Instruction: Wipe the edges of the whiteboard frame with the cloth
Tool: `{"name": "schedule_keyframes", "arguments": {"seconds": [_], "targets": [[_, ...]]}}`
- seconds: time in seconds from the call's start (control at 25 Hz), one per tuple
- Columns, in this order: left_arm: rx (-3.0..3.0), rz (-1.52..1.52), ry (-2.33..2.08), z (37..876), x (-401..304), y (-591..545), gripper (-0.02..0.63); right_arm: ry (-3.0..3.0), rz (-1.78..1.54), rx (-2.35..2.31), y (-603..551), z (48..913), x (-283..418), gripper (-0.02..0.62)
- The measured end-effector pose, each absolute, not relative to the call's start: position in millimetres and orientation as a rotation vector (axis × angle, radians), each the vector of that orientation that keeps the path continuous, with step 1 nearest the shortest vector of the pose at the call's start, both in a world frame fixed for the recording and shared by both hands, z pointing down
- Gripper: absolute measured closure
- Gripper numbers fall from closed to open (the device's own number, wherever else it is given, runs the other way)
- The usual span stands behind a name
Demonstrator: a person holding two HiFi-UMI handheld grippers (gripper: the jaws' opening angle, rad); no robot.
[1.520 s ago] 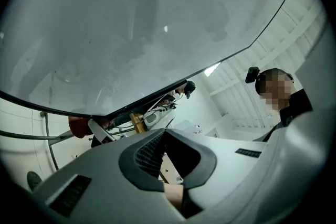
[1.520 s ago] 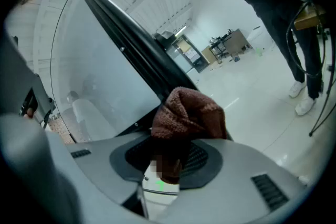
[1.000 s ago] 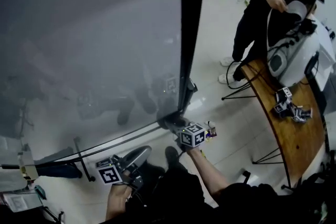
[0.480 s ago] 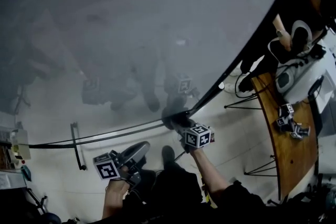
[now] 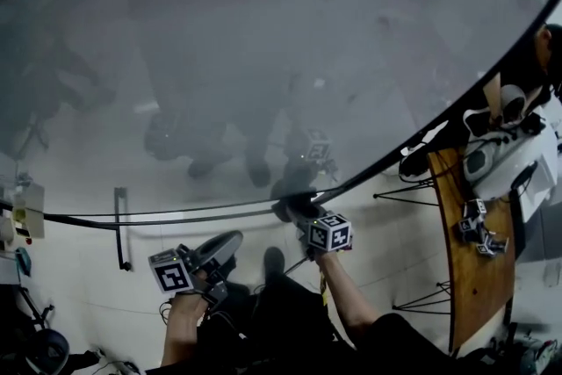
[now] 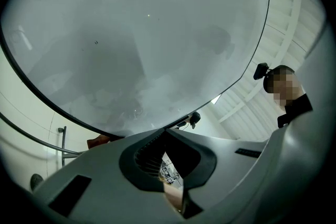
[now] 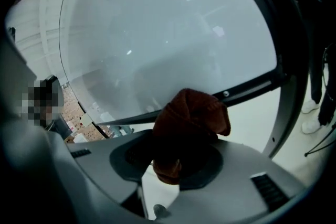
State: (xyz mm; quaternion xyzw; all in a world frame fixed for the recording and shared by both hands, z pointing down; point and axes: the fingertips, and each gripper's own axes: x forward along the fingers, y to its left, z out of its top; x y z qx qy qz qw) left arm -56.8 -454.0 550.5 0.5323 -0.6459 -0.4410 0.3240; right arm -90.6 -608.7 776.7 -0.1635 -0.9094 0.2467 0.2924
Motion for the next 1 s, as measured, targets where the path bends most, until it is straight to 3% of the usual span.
{"name": "schedule_keyframes", "arguments": {"seconds": [1.0], "targets": [[1.325, -1.292, -1.765, 554, -67, -350, 0.620, -2.372, 0.713, -0.442, -523, 780, -108, 0.466]]}}
